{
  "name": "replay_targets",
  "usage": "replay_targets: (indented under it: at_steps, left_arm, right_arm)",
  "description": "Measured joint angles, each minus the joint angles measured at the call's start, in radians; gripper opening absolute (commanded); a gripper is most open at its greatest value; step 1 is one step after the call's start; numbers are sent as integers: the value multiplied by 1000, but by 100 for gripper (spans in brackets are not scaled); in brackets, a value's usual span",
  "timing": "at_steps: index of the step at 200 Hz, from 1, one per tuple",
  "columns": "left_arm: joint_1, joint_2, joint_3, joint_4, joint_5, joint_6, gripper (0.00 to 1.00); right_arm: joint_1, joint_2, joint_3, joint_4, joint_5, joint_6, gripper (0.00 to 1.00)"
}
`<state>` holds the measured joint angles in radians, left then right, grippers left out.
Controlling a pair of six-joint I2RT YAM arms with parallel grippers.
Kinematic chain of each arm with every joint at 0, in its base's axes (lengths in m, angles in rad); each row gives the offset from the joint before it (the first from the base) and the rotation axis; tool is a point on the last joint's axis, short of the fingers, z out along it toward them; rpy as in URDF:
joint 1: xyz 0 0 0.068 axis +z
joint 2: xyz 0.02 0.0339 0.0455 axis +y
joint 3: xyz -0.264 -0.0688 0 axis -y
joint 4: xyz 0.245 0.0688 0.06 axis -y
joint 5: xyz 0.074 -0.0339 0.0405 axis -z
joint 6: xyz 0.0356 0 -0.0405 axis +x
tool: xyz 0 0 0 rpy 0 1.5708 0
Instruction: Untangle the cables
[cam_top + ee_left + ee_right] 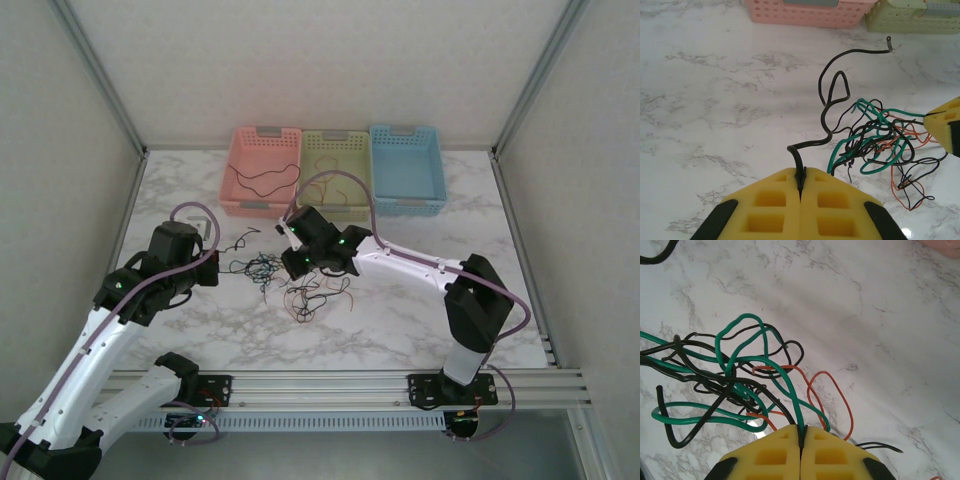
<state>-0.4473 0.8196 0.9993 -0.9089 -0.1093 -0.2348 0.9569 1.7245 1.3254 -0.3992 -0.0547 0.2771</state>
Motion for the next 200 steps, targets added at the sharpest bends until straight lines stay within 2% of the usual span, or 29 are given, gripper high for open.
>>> replay_targets:
  at_steps: [51, 96, 137, 200]
  left_arm:
    - [0, -1, 0, 23, 12, -1, 0]
    - [0, -1, 0, 38, 24, -1, 0]
    - [2, 1, -1, 36, 15, 0, 0]
    - [3, 12, -1, 34, 11, 0, 0]
  right_arm:
    - [-150, -146, -158, 66, -142, 14, 0]
    - [-206, -225, -252, 114, -259, 30, 0]
    - [-283, -233, -330, 114, -265, 37, 0]
    - [-296, -252, -396, 108, -264, 38, 0]
